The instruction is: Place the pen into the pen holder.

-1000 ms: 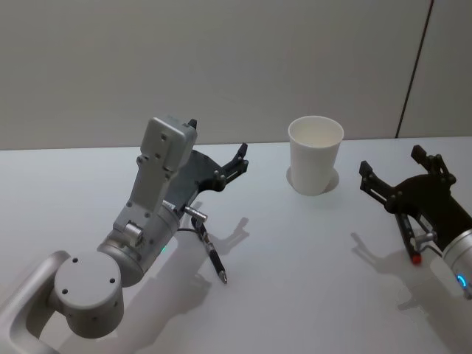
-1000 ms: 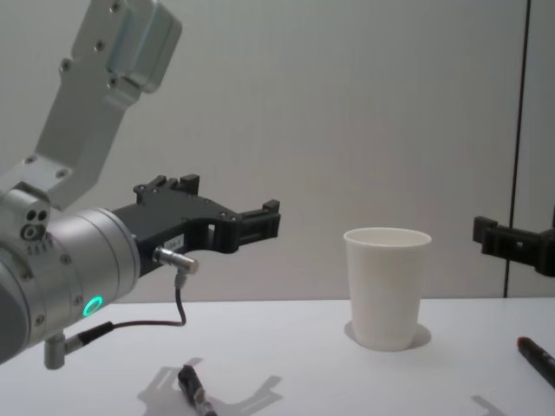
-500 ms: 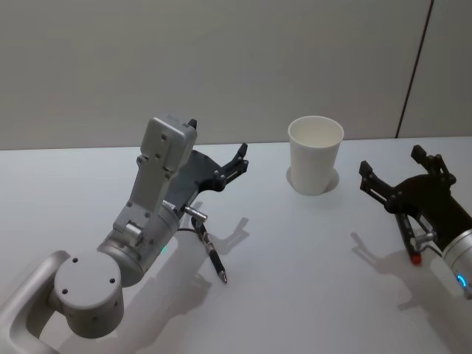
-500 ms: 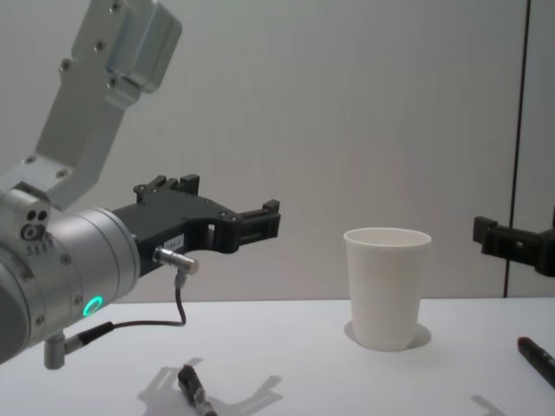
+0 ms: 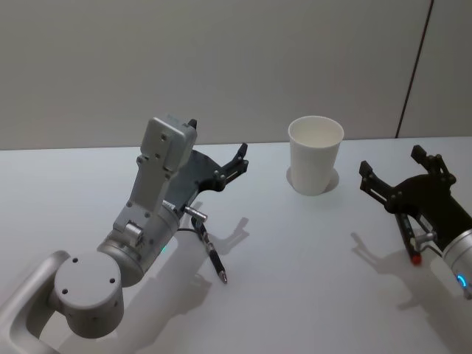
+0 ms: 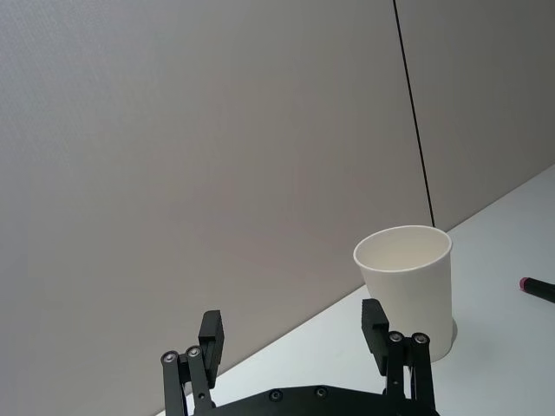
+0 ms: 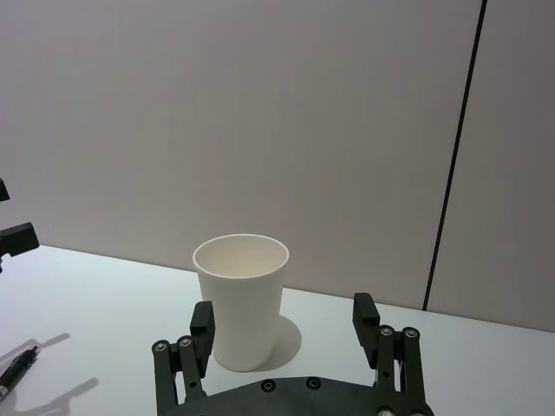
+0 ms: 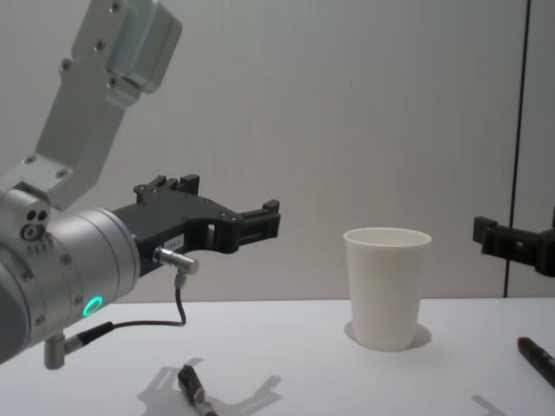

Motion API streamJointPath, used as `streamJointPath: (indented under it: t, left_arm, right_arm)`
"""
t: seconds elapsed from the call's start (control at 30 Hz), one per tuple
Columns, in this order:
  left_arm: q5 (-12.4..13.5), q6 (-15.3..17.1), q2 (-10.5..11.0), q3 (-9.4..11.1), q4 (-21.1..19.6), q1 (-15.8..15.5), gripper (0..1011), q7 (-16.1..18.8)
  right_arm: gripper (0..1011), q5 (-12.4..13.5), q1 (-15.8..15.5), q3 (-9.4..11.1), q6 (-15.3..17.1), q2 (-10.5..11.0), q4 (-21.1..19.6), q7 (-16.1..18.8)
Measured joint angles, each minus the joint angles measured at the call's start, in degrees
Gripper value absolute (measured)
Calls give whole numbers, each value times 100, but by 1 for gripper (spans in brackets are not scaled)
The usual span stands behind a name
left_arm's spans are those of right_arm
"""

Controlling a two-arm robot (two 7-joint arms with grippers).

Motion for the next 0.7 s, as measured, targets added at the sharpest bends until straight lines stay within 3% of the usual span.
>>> streamJointPath:
  t: [0.7]
  left_arm:
    - [0, 0, 0, 0, 0, 0, 1000, 0]
  right_arm:
    - [1002, 0, 0, 0, 0, 0, 0, 0]
